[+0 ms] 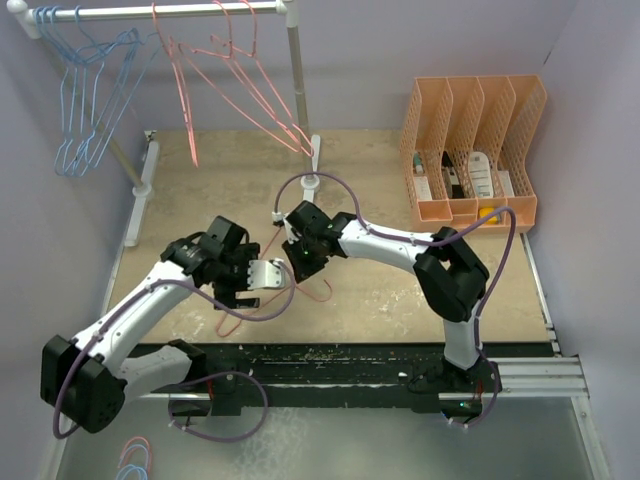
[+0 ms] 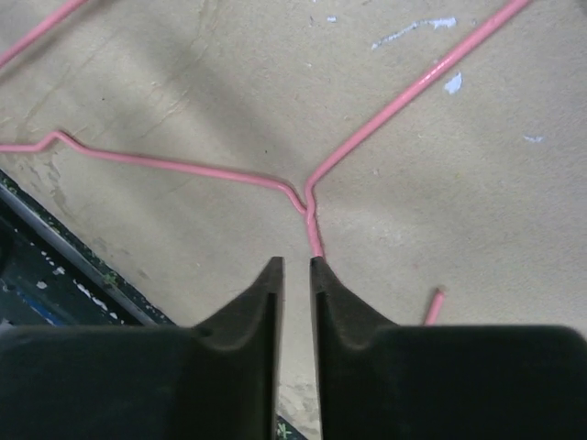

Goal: Organize the hangers

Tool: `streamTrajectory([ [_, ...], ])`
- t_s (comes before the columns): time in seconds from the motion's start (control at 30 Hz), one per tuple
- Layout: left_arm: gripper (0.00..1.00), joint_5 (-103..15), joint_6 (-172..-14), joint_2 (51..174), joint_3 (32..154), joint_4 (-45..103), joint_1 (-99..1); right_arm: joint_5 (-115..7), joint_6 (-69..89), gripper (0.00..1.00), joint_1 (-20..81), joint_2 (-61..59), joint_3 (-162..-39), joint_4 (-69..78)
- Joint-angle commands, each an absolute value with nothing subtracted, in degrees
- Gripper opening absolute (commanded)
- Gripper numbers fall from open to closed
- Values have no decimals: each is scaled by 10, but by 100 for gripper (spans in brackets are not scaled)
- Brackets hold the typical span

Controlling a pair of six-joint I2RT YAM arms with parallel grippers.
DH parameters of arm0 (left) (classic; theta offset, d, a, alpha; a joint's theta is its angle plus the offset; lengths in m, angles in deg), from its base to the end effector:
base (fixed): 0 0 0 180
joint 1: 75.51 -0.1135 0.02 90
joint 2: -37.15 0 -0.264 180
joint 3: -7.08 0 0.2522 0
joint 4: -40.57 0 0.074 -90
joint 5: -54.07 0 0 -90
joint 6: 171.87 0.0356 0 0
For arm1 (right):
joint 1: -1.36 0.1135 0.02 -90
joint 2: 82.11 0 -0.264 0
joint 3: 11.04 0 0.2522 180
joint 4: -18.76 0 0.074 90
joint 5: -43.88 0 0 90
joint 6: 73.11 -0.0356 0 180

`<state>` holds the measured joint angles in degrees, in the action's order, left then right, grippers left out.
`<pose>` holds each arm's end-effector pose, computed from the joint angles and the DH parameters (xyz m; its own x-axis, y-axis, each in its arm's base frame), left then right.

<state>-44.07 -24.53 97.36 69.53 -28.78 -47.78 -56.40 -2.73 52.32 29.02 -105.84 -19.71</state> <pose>0.1599 -0.0898 0.2518 -0.0112 0.9474 -0.3197 0.9614 0.0981 0.2571 0.2596 0.3303 0.1997 -0.7632 -0.4166 -0.4940 -0.6081 0.7216 0.3309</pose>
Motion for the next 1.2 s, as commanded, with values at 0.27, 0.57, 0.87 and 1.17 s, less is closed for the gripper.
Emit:
streamTrajectory([
  [0.27, 99, -394, -294, 1014, 670, -167, -463, -528, 16, 38, 526, 301, -1077, -254],
  [0.57, 99, -393, -300, 1024, 675, -181, -458, -507, 44, 41, 548, 351, -1124, -295],
  [0.87, 99, -381, -282, 1000, 672, -205, -449, -486, 45, 41, 562, 390, -1154, -329],
  [1.17, 99, -324, -268, 988, 641, -208, -431, -442, 19, 36, 595, 444, -1159, -349],
])
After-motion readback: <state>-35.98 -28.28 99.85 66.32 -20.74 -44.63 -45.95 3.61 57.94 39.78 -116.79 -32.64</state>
